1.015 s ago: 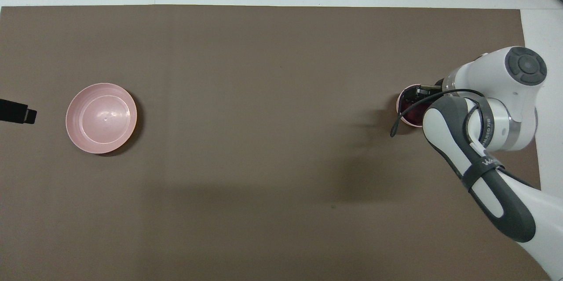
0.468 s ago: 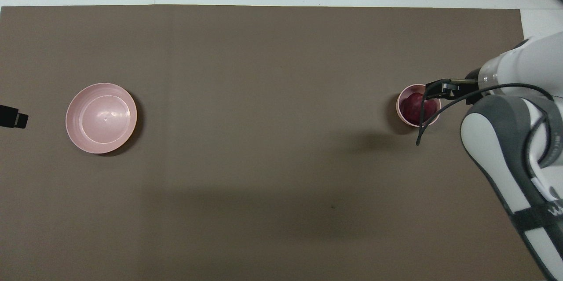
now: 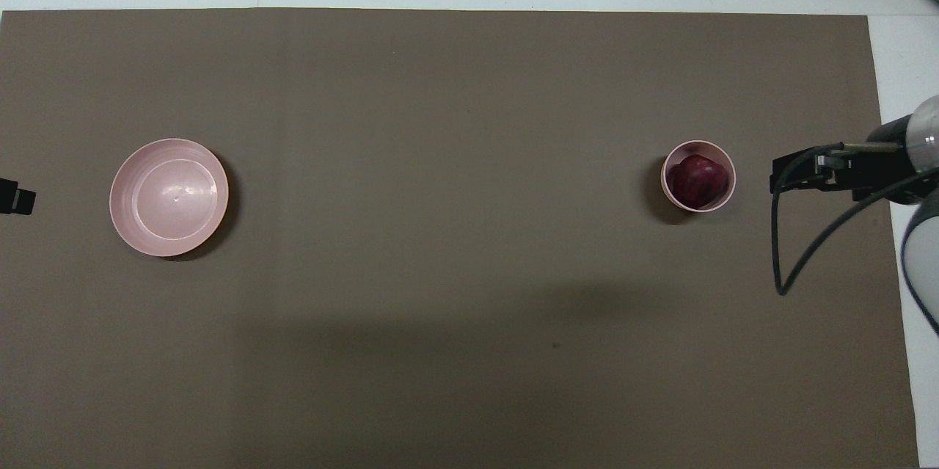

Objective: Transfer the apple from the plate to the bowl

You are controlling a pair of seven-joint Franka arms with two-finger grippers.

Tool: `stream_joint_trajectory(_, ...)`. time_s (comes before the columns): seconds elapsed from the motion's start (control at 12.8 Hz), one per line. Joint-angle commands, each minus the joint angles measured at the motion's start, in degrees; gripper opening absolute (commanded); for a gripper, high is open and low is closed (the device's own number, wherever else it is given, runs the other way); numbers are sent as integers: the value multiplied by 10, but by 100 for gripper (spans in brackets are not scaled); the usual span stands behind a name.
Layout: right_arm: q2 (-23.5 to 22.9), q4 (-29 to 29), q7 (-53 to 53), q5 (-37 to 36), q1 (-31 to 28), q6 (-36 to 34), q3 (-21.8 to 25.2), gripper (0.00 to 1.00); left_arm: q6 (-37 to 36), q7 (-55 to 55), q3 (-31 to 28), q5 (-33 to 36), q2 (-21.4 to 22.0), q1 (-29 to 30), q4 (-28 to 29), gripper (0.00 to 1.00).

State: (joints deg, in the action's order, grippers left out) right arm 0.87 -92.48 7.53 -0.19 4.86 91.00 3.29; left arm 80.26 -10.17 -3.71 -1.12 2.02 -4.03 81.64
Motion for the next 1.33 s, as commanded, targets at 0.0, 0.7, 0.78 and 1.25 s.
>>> stream_joint_trajectory(0.0, -10, 64, -20, -4, -3, -65, -7, 100, -12, 7, -2, 11, 2, -4, -7, 100)
stream_joint_trajectory(0.7, 41, -11, -76, 5, -24, -8, 3, 100, -11, 6, -1, 10, 2, -5, -6, 100)
stream_joint_trajectory(0.78, 40, -9, -76, 3, -23, -8, 3, 100, -11, 6, -1, 10, 2, -5, -6, 100)
stream_joint_trajectory(1.25, 32, 46, -129, 0, -24, -73, 4, 100, -11, 6, -1, 10, 10, -4, 8, 100)
